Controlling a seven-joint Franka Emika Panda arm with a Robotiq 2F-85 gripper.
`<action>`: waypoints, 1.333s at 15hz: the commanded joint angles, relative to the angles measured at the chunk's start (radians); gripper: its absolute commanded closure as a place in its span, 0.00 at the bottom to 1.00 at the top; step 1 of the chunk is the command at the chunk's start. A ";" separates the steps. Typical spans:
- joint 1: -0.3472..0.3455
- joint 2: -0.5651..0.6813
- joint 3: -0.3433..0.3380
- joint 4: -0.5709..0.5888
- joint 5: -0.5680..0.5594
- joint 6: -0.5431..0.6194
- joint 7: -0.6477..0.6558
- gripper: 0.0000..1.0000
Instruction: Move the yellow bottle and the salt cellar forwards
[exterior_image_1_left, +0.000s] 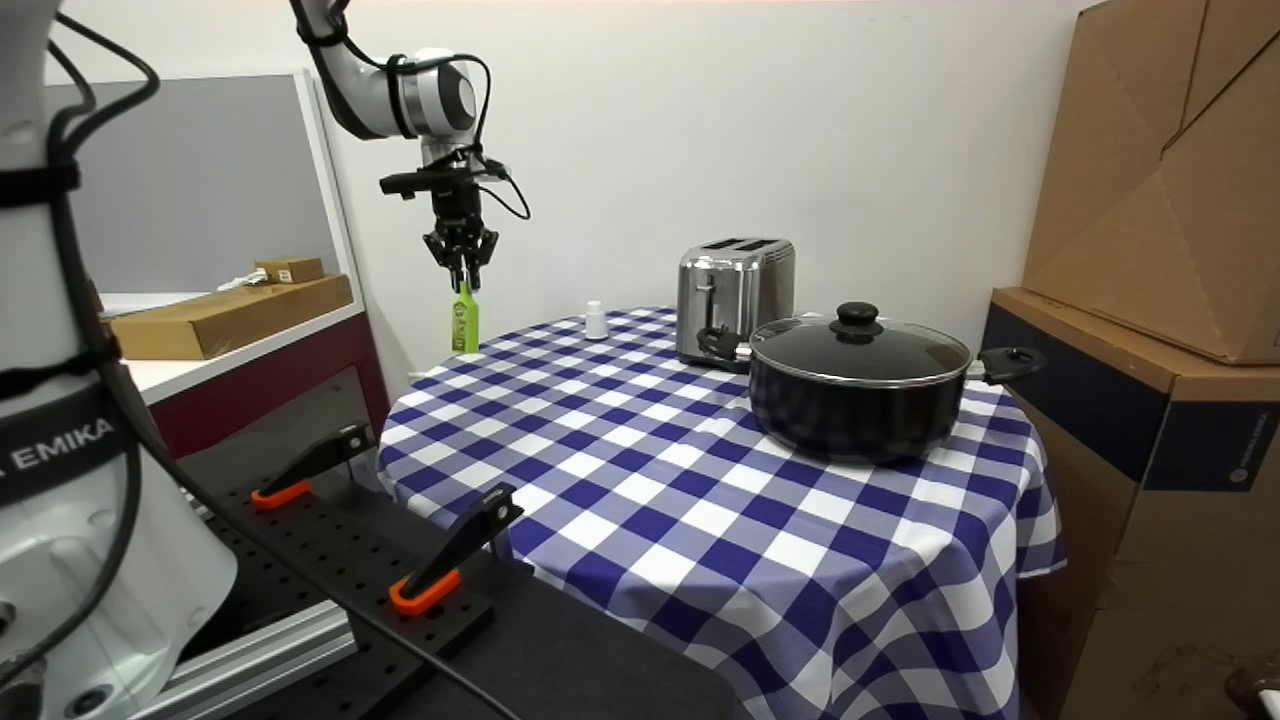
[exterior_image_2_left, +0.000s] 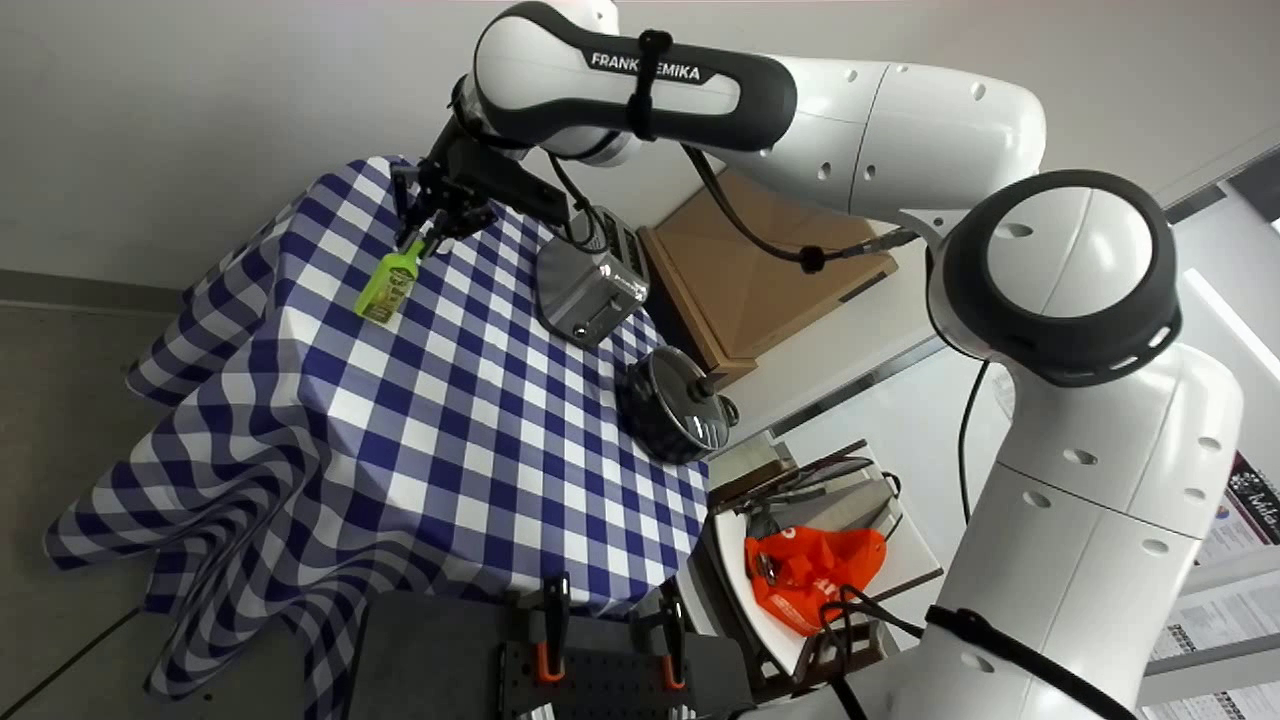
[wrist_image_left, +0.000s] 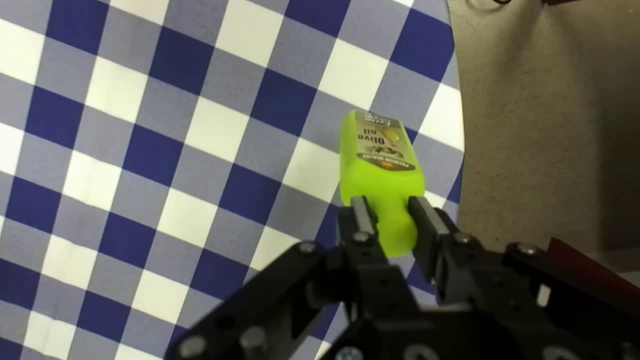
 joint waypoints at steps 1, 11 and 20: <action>0.033 -0.092 -0.034 -0.185 -0.038 0.101 -0.005 0.94; 0.045 -0.155 -0.052 -0.337 -0.082 0.249 -0.011 0.94; 0.047 -0.191 -0.048 -0.413 -0.079 0.325 -0.041 0.94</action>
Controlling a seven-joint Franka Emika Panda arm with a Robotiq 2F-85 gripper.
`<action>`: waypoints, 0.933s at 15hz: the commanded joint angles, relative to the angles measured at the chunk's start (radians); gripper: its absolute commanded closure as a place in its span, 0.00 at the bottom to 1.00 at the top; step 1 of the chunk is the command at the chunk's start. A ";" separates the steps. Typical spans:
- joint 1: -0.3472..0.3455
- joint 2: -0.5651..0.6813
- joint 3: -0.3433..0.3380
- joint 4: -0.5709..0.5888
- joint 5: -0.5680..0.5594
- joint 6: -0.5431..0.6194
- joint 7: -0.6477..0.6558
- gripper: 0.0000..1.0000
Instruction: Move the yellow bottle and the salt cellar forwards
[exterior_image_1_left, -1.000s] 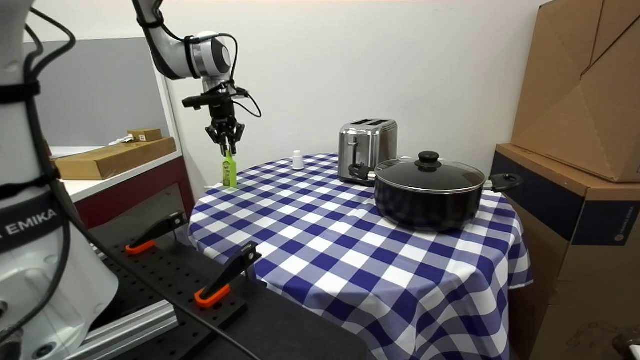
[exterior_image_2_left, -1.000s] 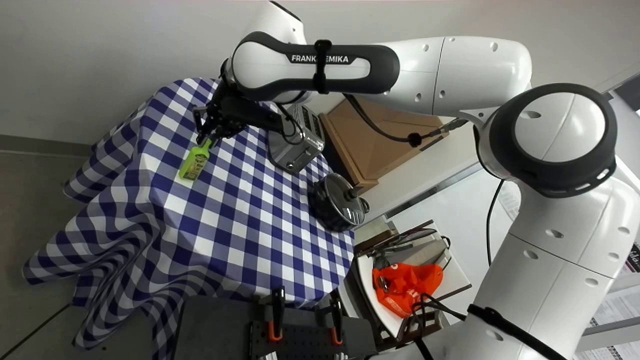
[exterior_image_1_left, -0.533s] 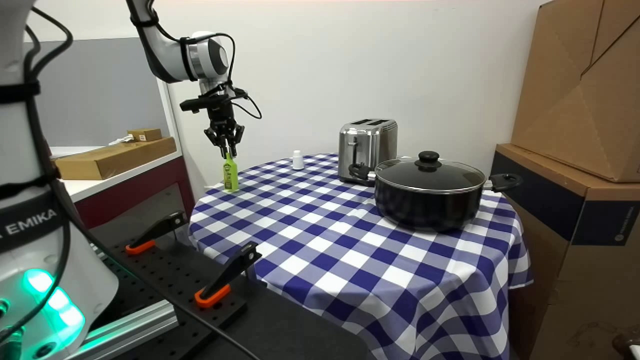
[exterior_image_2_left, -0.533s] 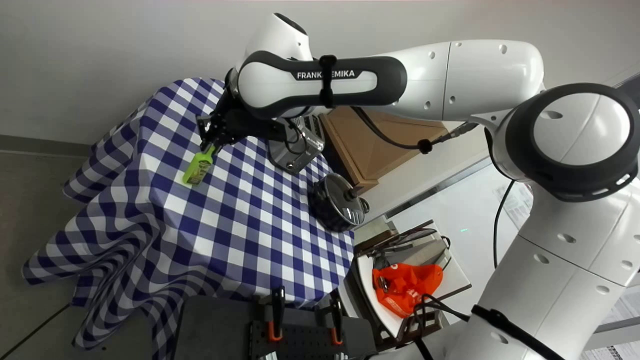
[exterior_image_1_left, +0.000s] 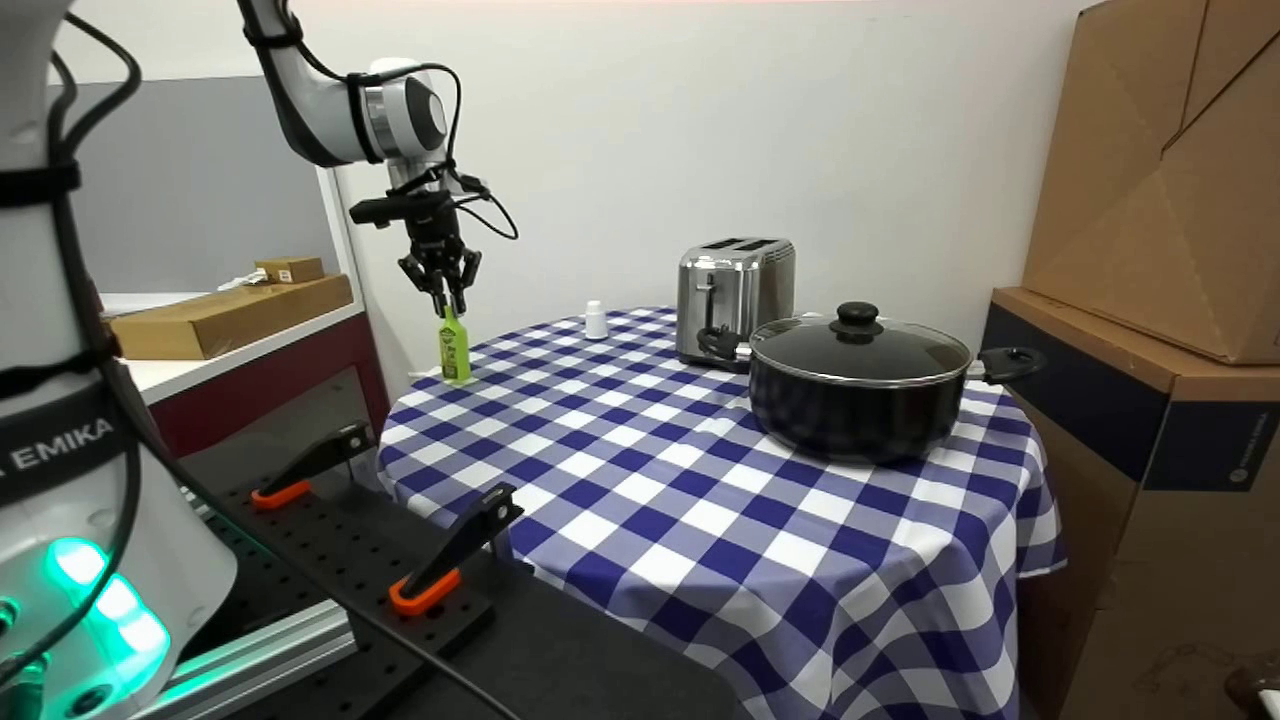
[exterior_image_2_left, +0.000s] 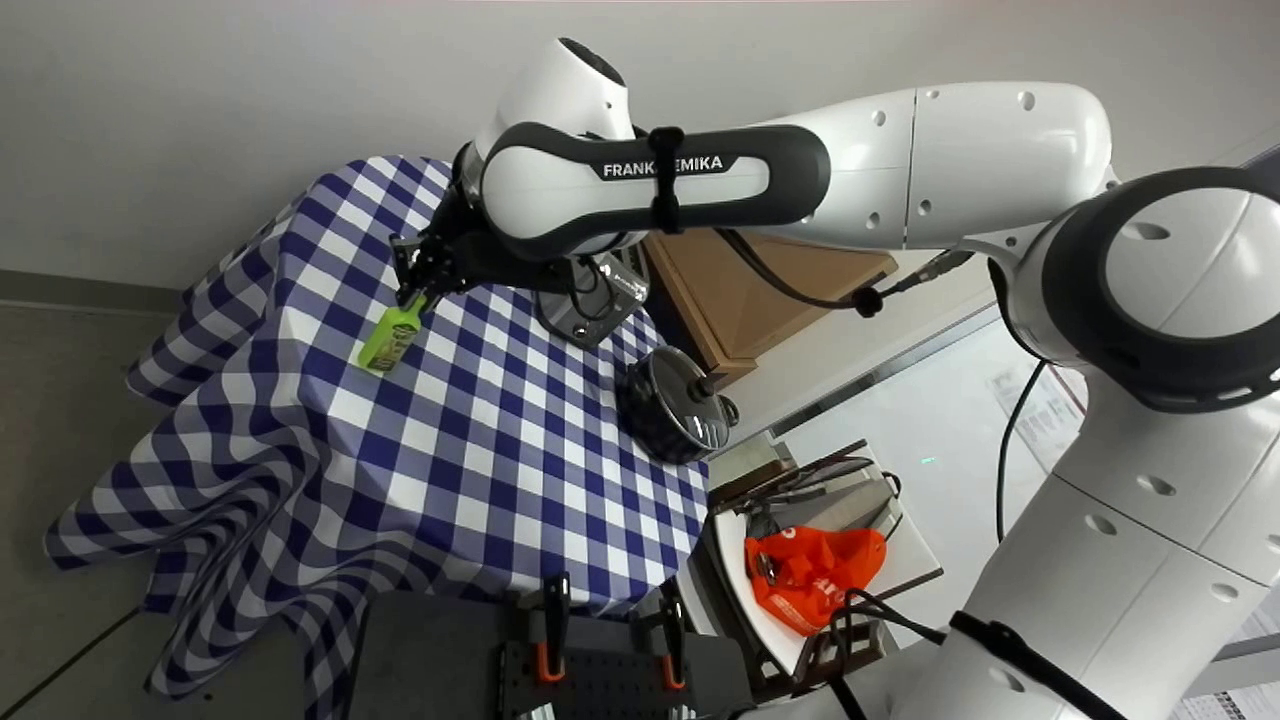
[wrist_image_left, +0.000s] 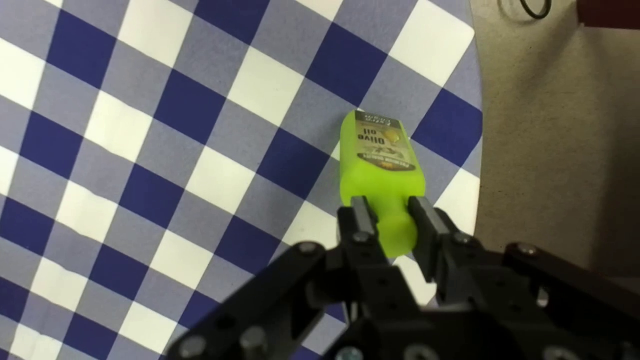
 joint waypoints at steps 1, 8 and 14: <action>0.005 -0.038 -0.007 -0.052 -0.012 0.032 -0.019 0.94; 0.010 -0.030 -0.030 -0.087 -0.054 0.090 -0.029 0.94; 0.010 -0.037 -0.037 -0.107 -0.081 0.131 -0.027 0.51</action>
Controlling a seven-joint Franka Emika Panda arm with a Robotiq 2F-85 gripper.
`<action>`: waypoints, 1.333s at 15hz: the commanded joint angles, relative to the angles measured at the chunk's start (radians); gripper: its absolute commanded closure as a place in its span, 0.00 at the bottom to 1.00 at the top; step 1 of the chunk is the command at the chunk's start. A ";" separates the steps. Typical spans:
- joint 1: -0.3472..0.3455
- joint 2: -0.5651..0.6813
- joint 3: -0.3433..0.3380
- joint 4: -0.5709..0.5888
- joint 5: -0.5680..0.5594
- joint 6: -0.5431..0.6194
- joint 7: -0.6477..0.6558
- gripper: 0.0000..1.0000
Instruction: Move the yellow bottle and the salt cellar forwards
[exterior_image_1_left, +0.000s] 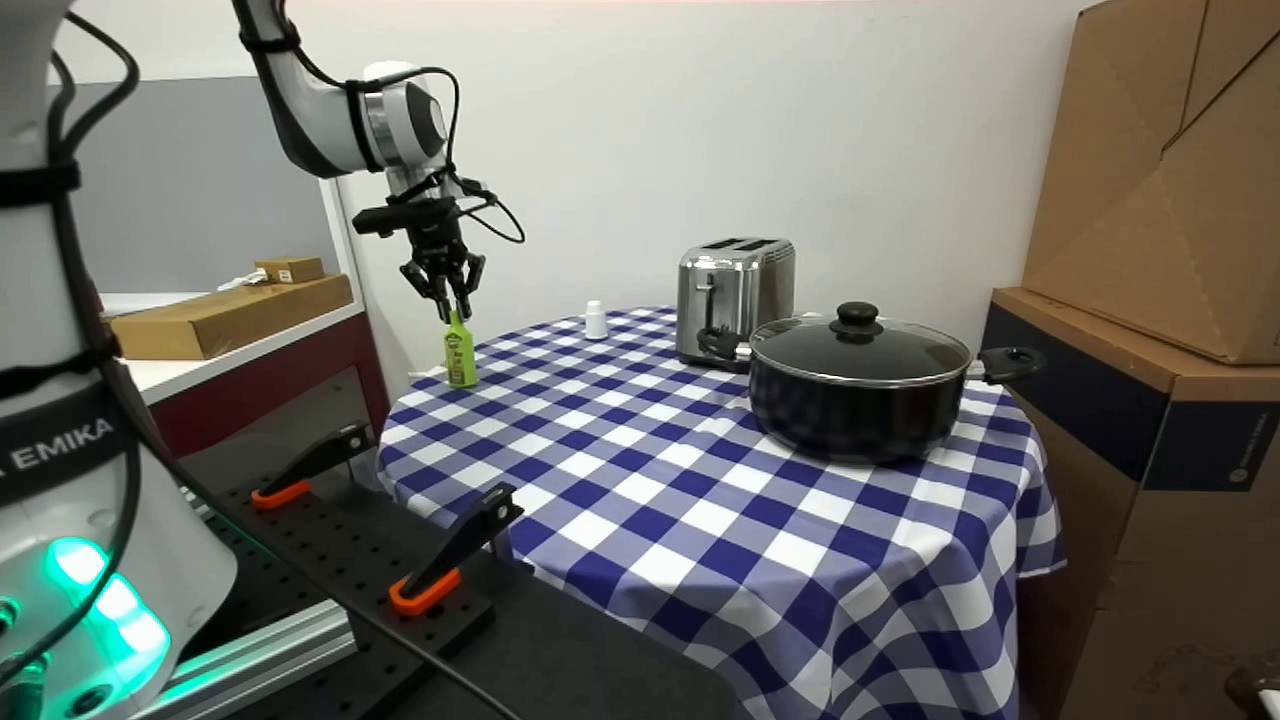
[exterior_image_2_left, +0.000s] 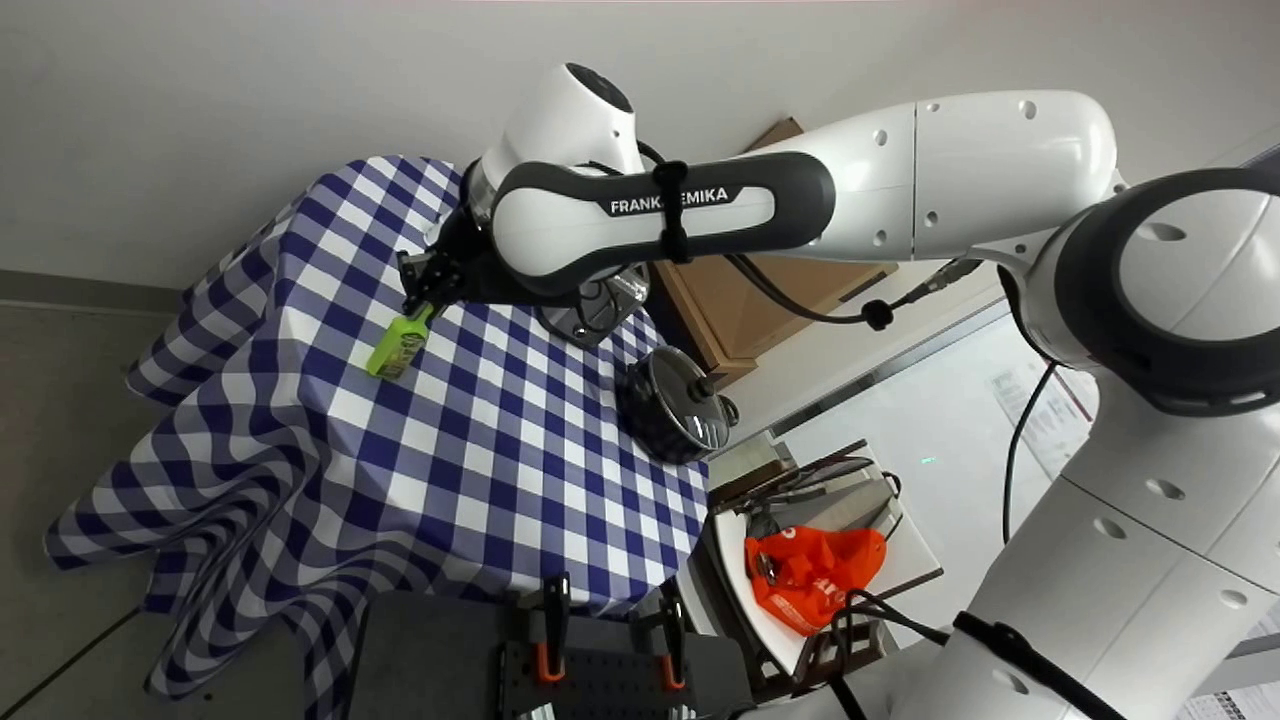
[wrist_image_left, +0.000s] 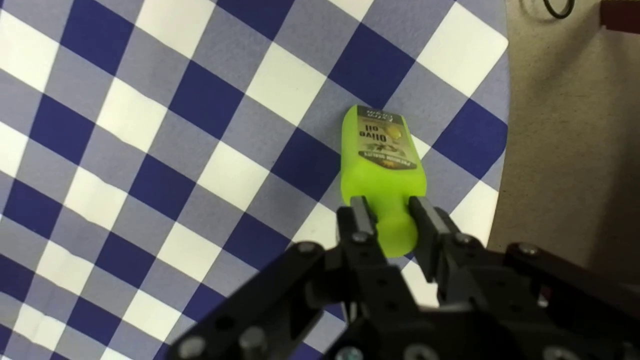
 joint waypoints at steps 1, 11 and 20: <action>0.010 -0.016 -0.021 -0.037 -0.021 0.043 -0.006 0.44; -0.001 -0.015 -0.026 -0.021 0.018 0.049 0.014 0.00; -0.033 0.073 -0.185 0.229 -0.009 0.073 0.113 0.00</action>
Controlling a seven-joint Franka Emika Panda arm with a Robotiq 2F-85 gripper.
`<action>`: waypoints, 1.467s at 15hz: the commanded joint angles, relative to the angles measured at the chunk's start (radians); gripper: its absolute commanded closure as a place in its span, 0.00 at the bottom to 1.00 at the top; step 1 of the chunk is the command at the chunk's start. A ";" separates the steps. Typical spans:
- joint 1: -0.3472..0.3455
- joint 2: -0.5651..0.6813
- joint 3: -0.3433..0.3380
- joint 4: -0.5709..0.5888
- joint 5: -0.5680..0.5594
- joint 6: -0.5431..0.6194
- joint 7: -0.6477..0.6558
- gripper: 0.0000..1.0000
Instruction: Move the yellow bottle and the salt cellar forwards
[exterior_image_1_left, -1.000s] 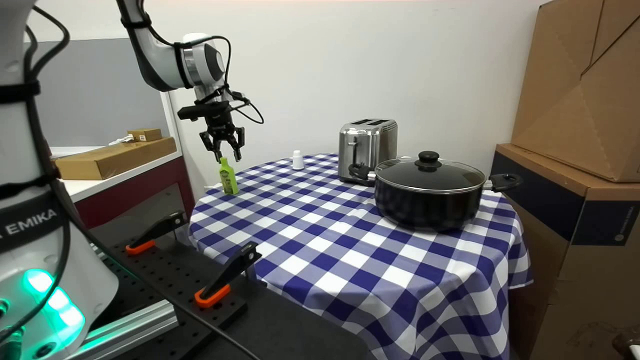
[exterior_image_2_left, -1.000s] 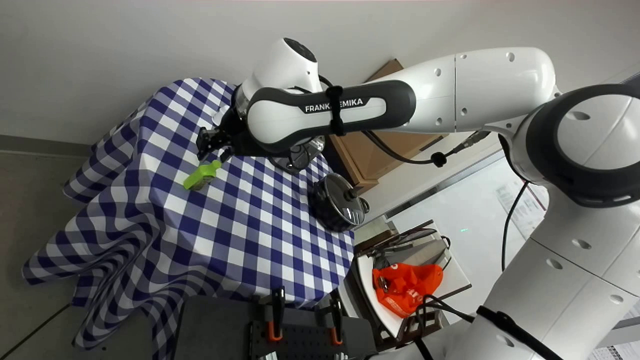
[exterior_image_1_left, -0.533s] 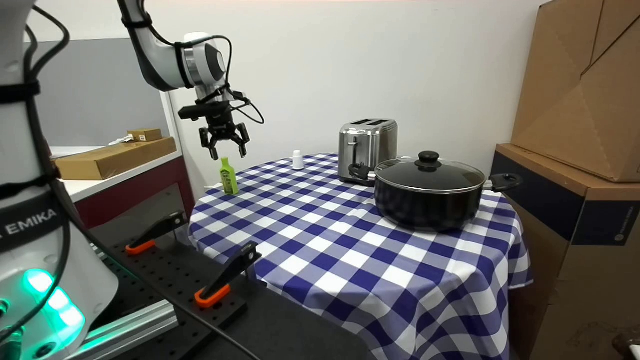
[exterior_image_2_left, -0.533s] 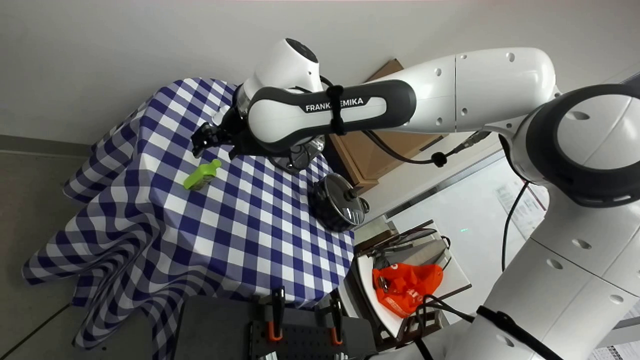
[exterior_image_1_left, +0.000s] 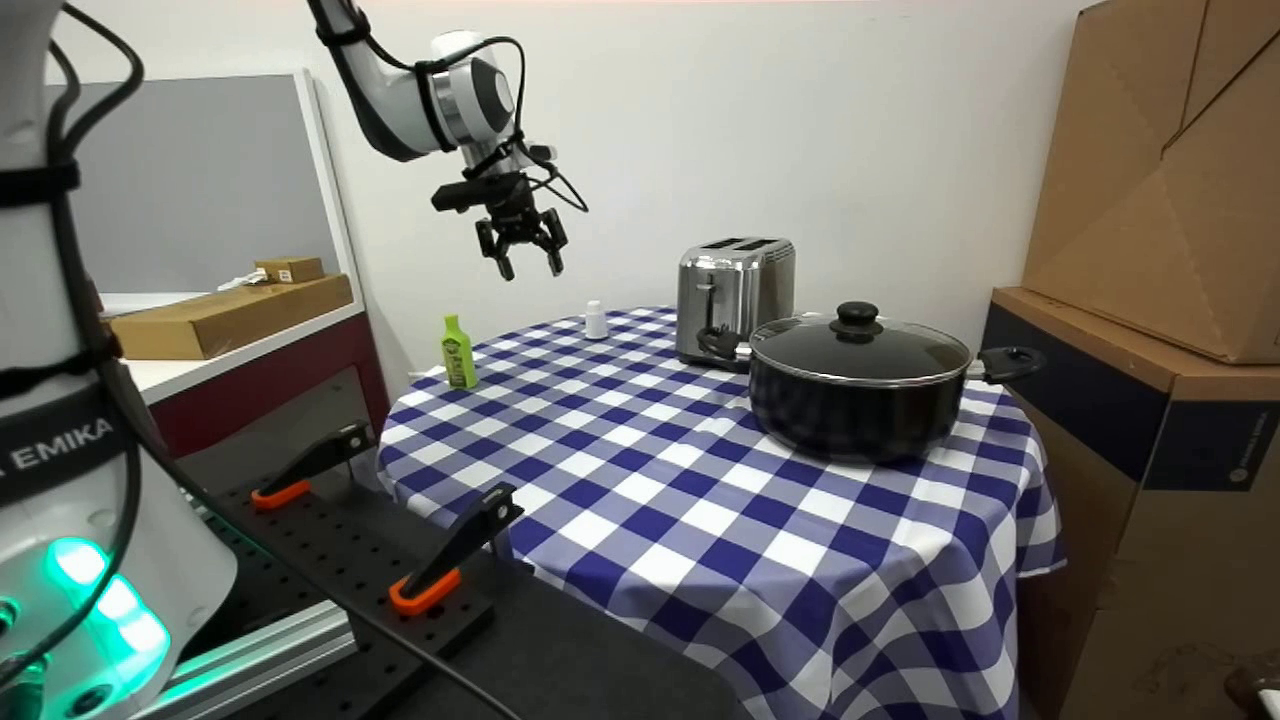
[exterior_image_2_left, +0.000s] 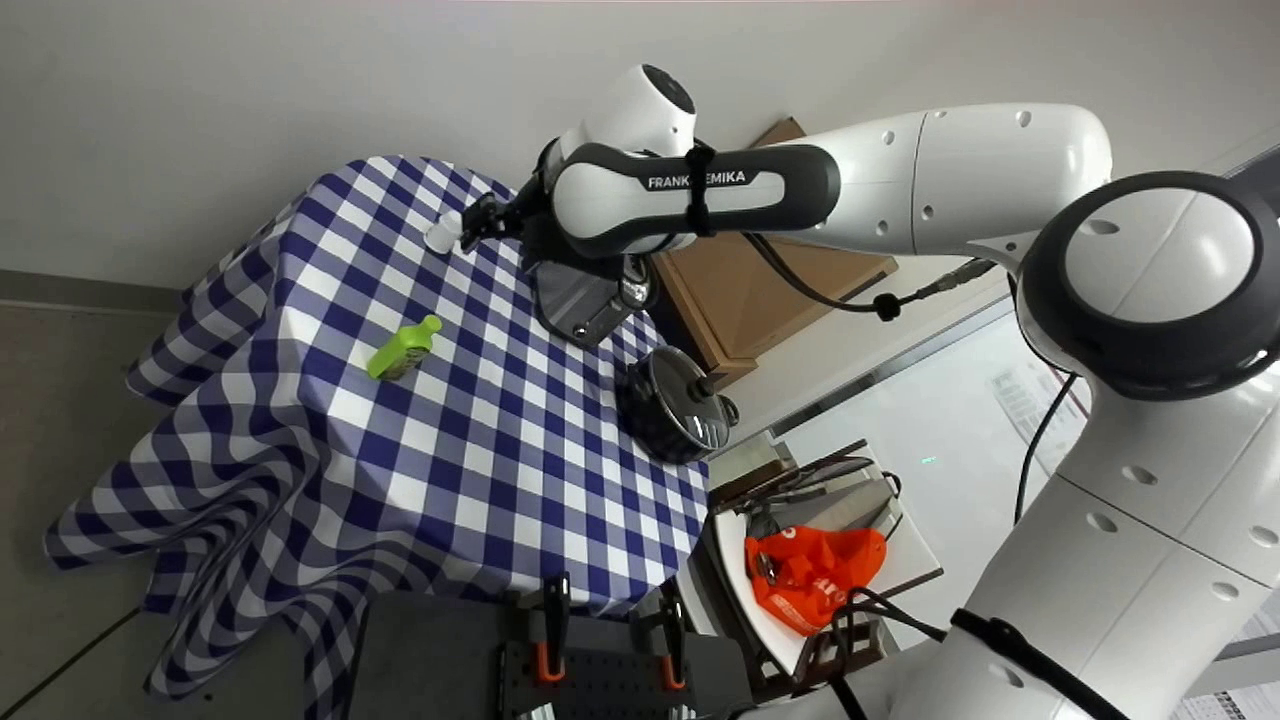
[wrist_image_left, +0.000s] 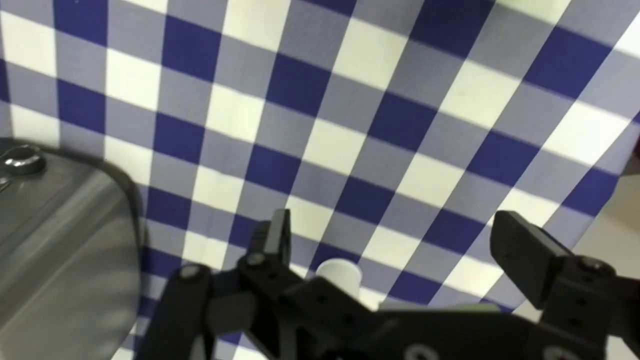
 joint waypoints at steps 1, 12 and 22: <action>-0.008 0.081 -0.050 0.153 -0.006 -0.010 0.030 0.00; -0.040 0.385 -0.038 0.573 0.115 -0.180 0.006 0.00; -0.023 0.625 -0.048 0.878 0.118 -0.266 0.003 0.00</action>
